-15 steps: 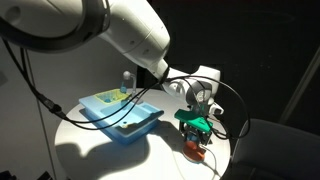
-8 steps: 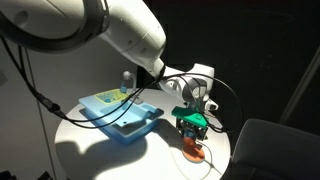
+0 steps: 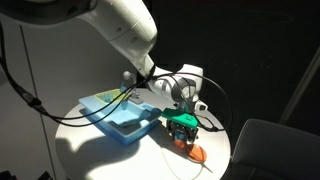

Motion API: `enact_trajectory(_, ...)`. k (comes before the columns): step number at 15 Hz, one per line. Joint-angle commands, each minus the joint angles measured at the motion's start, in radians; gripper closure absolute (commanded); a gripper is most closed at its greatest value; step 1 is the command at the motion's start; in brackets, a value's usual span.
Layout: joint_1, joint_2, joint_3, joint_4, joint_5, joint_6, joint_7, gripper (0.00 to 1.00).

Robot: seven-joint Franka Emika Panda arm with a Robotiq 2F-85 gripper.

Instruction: Remove the plastic cups from the plate and put them on the table

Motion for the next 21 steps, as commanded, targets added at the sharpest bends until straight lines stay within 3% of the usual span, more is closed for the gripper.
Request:
enact_trajectory(1,0.008,-0.152,0.001,-0.214,-0.035,0.071,-0.028,0.66)
enact_trajectory(12,0.007,-0.469,-0.041,-0.677,-0.045,0.172,0.017,0.66)
enact_trajectory(16,-0.007,-0.493,-0.061,-0.750,-0.042,0.210,0.004,0.66)
enact_trajectory(21,-0.025,-0.452,-0.068,-0.761,-0.050,0.333,-0.014,0.66)
